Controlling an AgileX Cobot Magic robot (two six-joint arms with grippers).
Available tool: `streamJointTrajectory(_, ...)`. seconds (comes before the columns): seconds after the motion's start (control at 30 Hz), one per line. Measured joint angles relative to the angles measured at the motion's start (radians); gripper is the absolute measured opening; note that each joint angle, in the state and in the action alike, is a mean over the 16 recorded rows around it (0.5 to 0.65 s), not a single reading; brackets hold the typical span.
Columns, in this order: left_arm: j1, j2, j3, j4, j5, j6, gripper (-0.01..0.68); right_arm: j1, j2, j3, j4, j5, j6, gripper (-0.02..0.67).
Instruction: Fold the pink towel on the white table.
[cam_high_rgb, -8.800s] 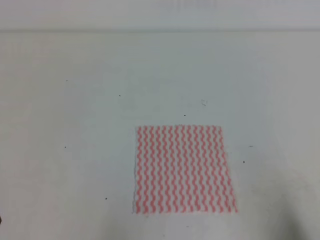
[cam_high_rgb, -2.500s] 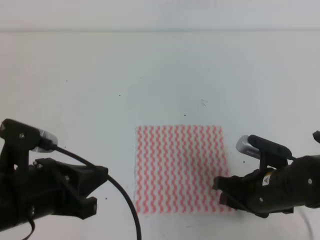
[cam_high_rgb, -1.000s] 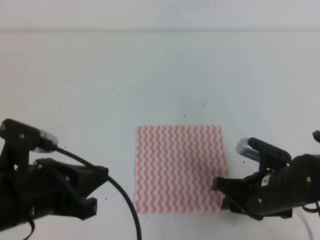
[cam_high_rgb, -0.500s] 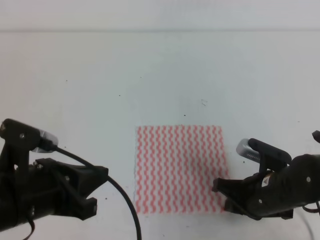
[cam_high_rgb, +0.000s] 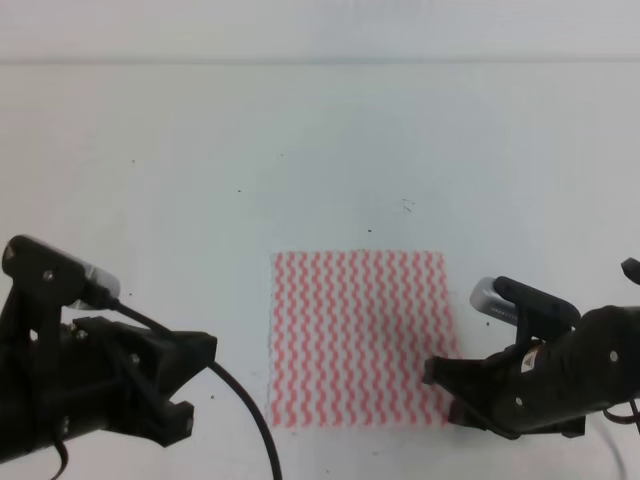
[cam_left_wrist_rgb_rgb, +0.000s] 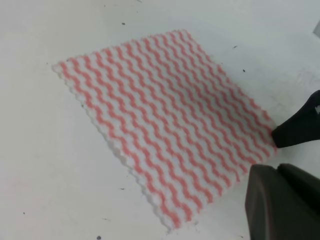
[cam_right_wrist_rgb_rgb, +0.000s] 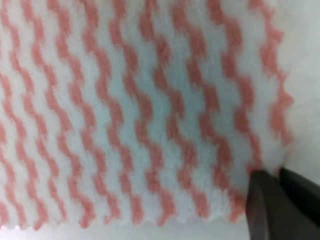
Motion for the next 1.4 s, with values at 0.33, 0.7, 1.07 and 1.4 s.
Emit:
streamJointTrajectory(0.33, 0.000, 0.002, 0.000, 0.005, 0.003, 0.061, -0.005, 0.000, 0.002, -0.038, -0.007, 0.013, 0.000, -0.017)
streamJointTrajectory(0.7, 0.000, 0.007, 0.000, 0.007, 0.005, 0.100, -0.006, 0.000, 0.002, -0.058, -0.011, -0.010, 0.000, -0.016)
streamJointTrajectory(1.07, 0.000, 0.044, 0.000, 0.002, 0.023, 0.171, -0.006, 0.000, 0.001, -0.060, -0.012, -0.083, -0.008, -0.016)
streamJointTrajectory(1.4, 0.000, 0.087, 0.000, -0.048, 0.043, 0.345, -0.006, 0.000, 0.002, -0.060, -0.020, -0.170, -0.022, -0.016)
